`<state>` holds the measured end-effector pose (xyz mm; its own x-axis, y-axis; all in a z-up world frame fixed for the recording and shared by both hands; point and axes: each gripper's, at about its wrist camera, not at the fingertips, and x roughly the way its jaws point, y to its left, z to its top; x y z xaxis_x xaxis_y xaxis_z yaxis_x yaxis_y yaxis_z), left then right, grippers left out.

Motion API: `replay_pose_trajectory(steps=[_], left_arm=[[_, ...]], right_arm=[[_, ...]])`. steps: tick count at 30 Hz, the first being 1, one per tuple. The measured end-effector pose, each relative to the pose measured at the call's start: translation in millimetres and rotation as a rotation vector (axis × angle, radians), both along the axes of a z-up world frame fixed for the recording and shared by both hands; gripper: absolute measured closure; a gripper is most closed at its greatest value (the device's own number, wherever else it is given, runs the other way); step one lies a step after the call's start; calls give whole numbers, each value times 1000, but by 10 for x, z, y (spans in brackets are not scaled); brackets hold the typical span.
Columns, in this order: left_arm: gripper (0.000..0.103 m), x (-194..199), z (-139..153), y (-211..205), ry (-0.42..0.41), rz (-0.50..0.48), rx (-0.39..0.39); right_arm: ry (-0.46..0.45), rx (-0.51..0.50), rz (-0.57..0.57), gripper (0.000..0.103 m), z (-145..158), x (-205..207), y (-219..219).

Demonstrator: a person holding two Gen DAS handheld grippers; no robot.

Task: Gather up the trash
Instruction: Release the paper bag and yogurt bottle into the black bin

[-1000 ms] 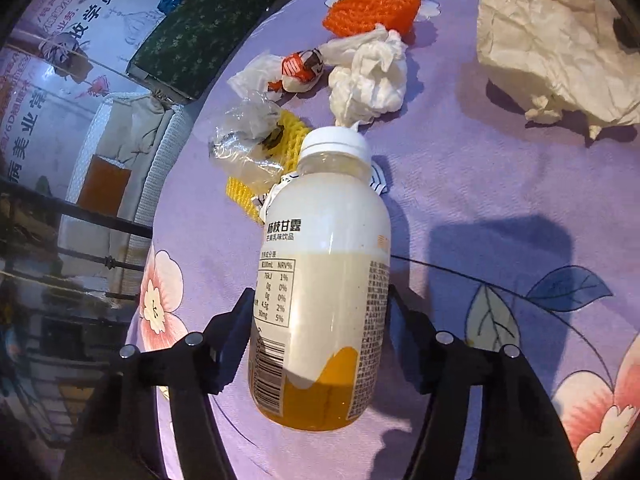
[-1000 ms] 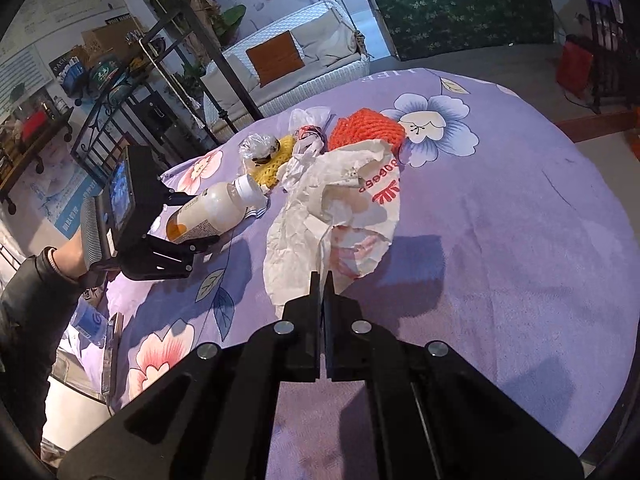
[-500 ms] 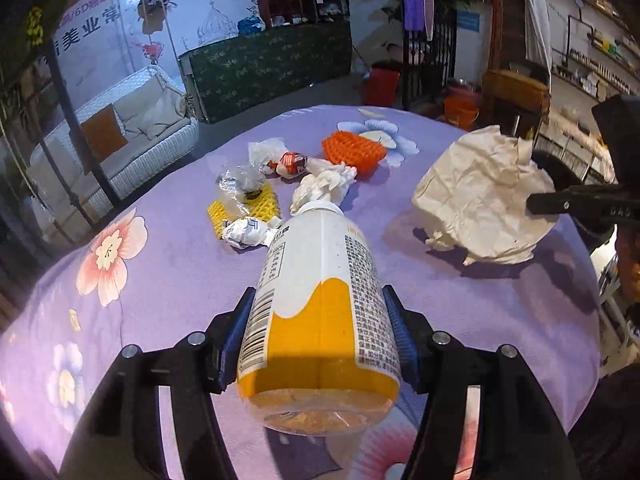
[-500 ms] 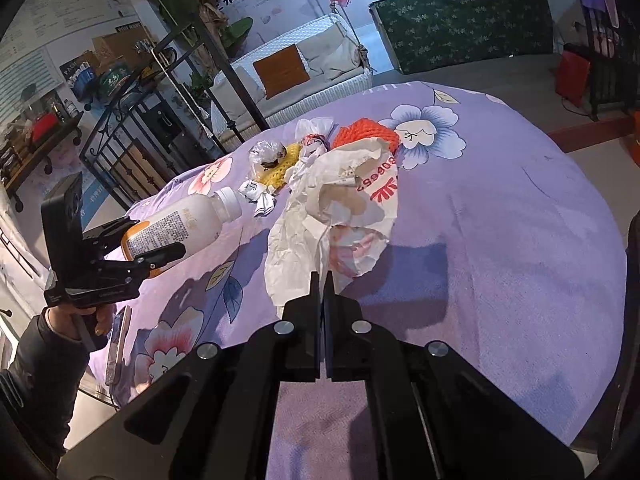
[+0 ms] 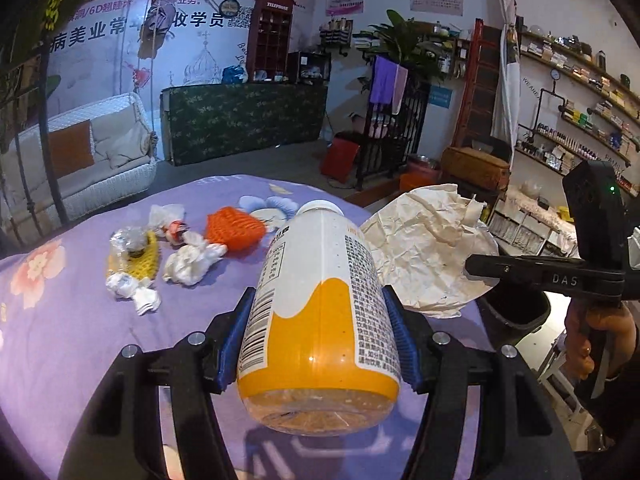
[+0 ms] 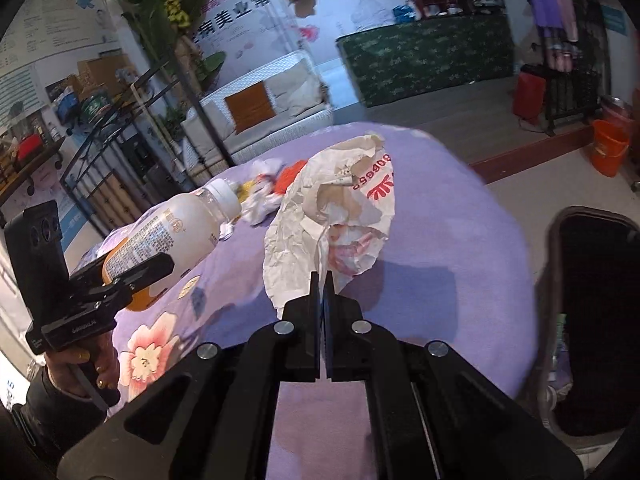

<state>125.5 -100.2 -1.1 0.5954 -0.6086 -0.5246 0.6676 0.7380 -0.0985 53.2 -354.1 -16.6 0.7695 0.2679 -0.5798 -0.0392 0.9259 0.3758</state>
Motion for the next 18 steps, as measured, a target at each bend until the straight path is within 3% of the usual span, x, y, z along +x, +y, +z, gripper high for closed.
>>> replay_pose_trajectory(steps=[9,18], left_arm=[[43,-211,80,-728,-29,-138,-60],[43,-223,110,-1207,-46,-235,-42]], right_arm=[[31,-76,-260,101,29,-496,-865],[214,-208,-493,101,-421,-656,-1474]])
